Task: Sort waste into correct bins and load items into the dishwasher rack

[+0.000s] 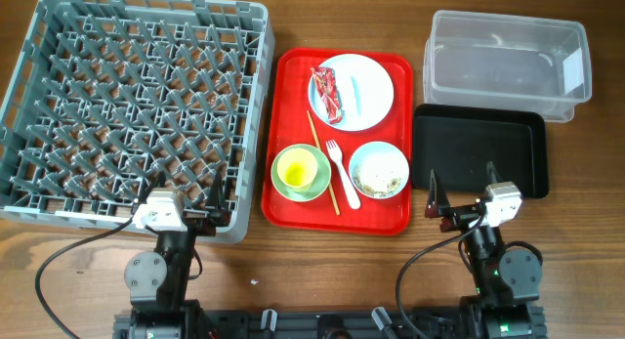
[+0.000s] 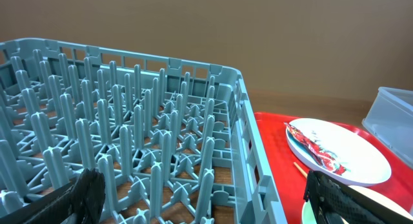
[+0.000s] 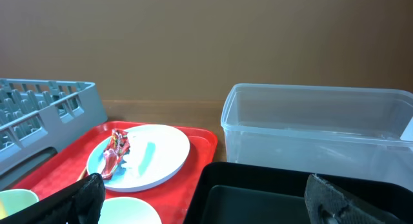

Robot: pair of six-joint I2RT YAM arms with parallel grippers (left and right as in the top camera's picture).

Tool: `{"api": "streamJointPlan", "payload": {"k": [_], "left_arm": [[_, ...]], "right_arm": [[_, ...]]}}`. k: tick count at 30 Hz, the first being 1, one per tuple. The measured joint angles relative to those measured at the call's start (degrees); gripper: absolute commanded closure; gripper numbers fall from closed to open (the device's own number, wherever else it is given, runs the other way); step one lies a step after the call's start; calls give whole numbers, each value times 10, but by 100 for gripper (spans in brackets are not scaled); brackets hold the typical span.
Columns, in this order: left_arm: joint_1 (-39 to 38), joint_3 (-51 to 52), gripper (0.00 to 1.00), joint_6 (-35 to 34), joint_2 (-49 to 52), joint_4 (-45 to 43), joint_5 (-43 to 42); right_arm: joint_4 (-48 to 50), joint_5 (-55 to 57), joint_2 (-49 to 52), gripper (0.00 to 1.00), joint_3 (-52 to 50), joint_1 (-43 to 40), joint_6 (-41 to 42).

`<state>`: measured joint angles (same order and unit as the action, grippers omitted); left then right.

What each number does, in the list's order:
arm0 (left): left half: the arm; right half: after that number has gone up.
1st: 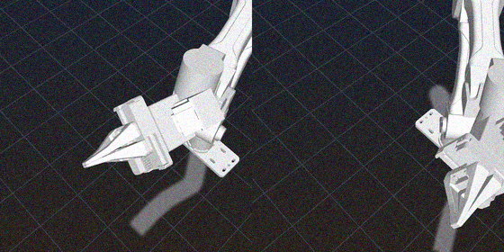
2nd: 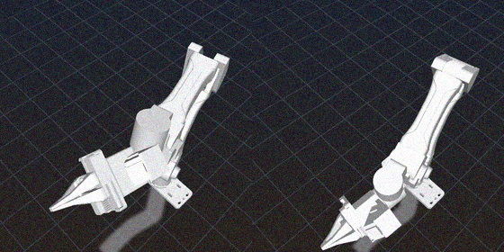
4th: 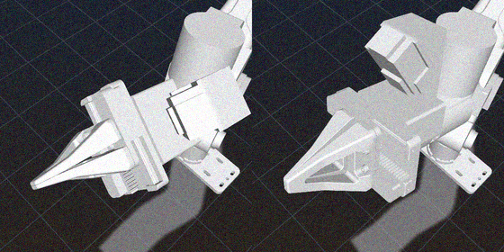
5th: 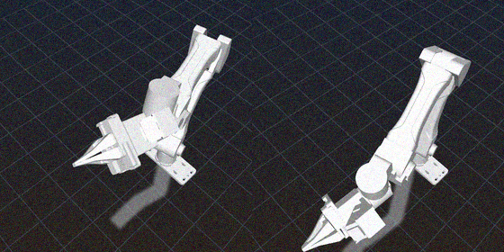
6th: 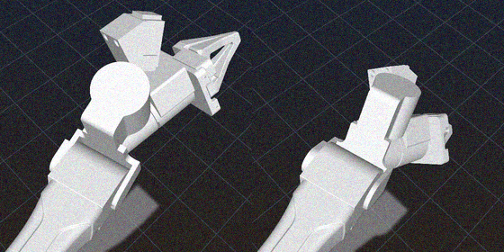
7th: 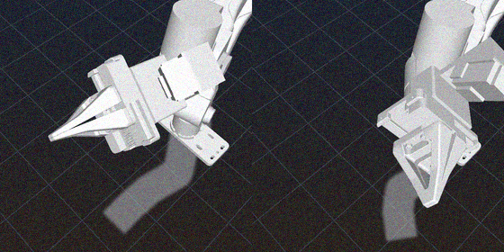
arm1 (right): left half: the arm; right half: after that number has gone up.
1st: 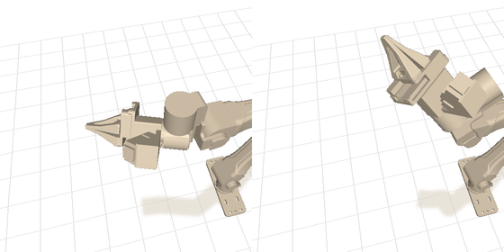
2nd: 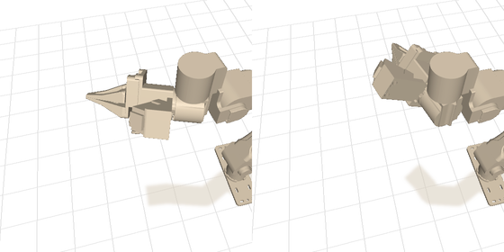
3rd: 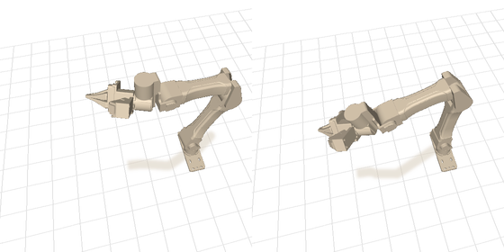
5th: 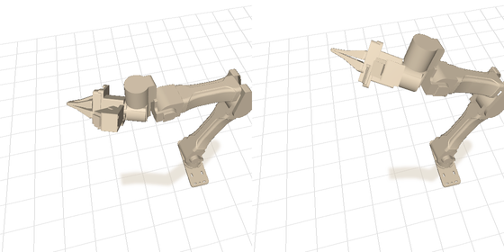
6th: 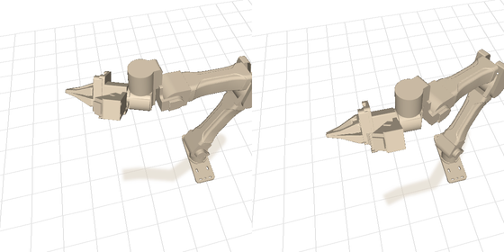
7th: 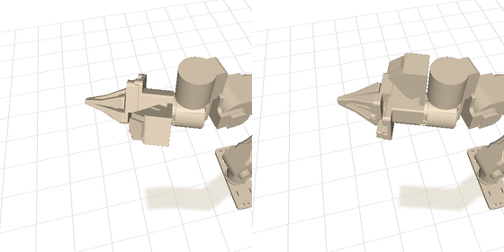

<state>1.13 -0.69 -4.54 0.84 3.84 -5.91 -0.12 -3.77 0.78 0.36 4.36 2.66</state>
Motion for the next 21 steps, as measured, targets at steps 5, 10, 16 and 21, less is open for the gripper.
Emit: {"api": "streamJointPlan", "payload": {"k": [5, 10, 16, 21], "left_arm": [[0, 0, 0, 0, 0, 0, 0], [0, 0, 0, 0, 0, 0, 0], [0, 0, 0, 0, 0, 0, 0], [0, 0, 0, 0, 0, 0, 0]], "right_arm": [[0, 0, 0, 0, 0, 0, 0], [0, 0, 0, 0, 0, 0, 0], [0, 0, 0, 0, 0, 0, 0], [1, 0, 0, 0, 0, 0, -4]]}}
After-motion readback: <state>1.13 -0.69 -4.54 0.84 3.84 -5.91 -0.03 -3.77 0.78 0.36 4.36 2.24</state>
